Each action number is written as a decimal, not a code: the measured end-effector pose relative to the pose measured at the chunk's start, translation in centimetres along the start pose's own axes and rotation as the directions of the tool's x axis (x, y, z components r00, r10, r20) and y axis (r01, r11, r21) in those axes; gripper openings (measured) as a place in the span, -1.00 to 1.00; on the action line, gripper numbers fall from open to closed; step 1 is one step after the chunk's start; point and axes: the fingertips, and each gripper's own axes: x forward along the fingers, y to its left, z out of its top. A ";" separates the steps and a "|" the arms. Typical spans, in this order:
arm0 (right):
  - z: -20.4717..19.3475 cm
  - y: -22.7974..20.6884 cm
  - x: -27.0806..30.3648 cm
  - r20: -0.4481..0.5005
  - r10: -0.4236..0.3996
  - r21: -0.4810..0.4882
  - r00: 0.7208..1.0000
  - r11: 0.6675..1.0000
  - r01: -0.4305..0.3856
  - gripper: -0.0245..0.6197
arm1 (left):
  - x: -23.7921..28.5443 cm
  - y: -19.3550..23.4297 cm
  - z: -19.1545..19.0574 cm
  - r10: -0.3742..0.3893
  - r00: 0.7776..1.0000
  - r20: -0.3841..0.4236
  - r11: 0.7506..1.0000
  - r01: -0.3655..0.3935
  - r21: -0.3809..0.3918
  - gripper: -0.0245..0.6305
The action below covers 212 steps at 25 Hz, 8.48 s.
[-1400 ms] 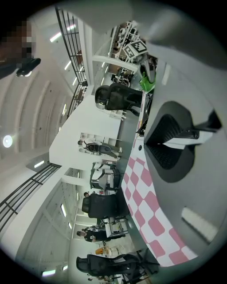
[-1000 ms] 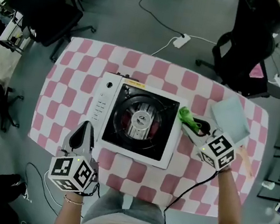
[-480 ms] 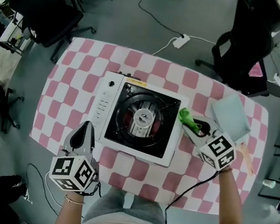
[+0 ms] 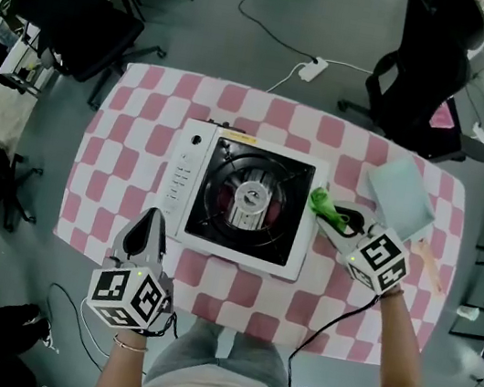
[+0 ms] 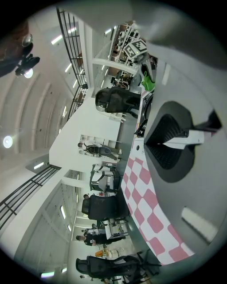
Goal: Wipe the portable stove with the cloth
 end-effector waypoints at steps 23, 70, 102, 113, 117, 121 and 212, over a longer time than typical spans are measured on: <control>-1.0 3.4 -0.8 -0.032 0.001 -0.003 0.999 1.000 -0.001 -0.62 | -0.9 -0.3 0.3 -0.038 0.999 0.007 0.999 0.038 -0.013 -0.93; -3.0 12.6 -3.1 -0.087 -0.047 0.020 0.995 0.999 0.049 -0.62 | -1.9 -1.4 -0.6 -0.187 0.982 -0.012 0.982 0.187 -0.012 -0.93; -2.4 16.4 -1.6 -0.441 -0.075 -0.211 0.894 0.977 -0.022 -0.62 | -3.3 2.3 0.1 -0.204 0.978 0.037 0.973 0.206 -0.099 -0.93; -2.1 16.8 -1.1 -0.527 -0.101 -0.252 0.844 0.967 -0.041 -0.62 | -3.8 4.2 0.0 -0.188 0.981 0.051 0.973 0.193 -0.129 -0.93; -1.7 17.2 -0.9 -0.528 -0.101 -0.251 0.843 0.967 -0.041 -0.62 | -4.0 4.8 0.3 -0.181 0.982 0.055 0.973 0.187 -0.135 -0.93; -1.2 17.6 -0.4 -0.525 -0.095 -0.245 0.846 0.969 -0.043 -0.62 | -4.0 5.3 0.3 -0.177 0.983 0.056 0.972 0.184 -0.145 -0.93; 13.1 21.2 4.6 -0.122 0.052 -0.077 0.991 0.995 -0.062 -0.62 | -7.2 9.1 5.2 -0.110 0.983 0.145 0.987 0.125 -0.099 -0.93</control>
